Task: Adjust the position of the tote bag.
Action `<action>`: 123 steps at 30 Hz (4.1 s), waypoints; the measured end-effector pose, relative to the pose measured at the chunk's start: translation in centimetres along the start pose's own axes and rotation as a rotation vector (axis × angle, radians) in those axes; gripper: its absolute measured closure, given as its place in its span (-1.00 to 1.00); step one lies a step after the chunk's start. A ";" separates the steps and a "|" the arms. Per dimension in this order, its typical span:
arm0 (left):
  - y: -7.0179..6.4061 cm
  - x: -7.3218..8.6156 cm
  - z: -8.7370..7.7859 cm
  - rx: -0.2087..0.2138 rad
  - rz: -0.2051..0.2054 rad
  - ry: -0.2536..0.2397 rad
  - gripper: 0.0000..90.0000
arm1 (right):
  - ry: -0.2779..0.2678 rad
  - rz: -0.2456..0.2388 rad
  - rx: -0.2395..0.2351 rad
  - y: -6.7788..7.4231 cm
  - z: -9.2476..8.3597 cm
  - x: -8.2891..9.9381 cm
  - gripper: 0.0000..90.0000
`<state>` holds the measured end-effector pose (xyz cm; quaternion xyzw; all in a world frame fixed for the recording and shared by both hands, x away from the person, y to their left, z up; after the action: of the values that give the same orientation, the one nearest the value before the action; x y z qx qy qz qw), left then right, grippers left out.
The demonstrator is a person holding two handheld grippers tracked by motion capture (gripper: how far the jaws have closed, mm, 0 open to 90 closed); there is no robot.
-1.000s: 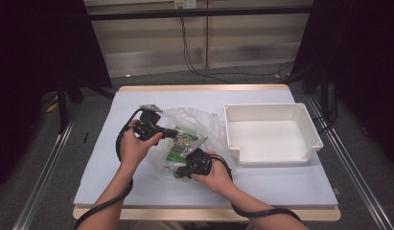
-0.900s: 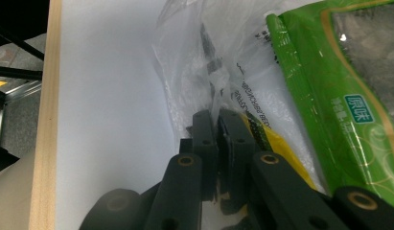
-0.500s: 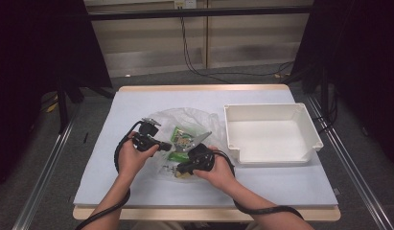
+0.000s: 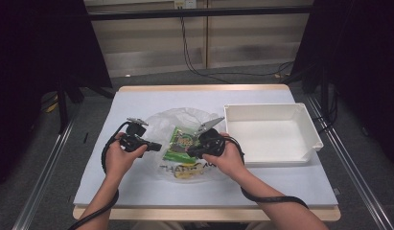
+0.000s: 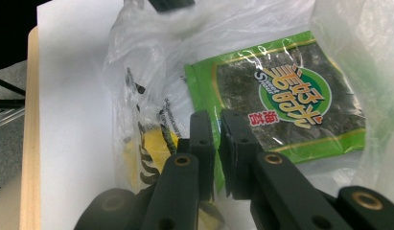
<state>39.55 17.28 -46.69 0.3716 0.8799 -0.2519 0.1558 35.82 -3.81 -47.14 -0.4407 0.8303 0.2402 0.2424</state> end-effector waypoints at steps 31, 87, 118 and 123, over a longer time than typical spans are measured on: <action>0.6 -5.3 -0.8 -0.066 0.063 -0.039 1.00 | -0.027 0.064 0.125 -5.0 -3.0 -2.3 0.98; 0.8 -7.6 4.5 -0.009 0.038 -0.031 0.98 | 0.020 0.183 0.204 -10.3 -2.3 -1.3 0.98; 0.3 -6.0 0.8 -0.044 0.085 -0.166 0.99 | 0.056 0.136 0.017 -6.8 -2.3 -1.9 0.40; 0.1 -6.1 0.6 -0.036 0.090 -0.187 0.99 | 0.046 0.154 -0.033 -6.4 -1.9 -2.4 0.23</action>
<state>43.76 13.53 -44.40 0.3828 0.8483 -0.2622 0.2552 42.07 -6.73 -45.41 -0.3849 0.8630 0.2616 0.1966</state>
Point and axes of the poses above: each handheld gripper's, and its own axes: z roughly forward along the jaws, x roughly out of its underside, y roughly to its left, the point moved 5 cm from there along z, roughly forward along the jaws, and after that the axes turned 9 degrees about y, right-handed, at the moved point
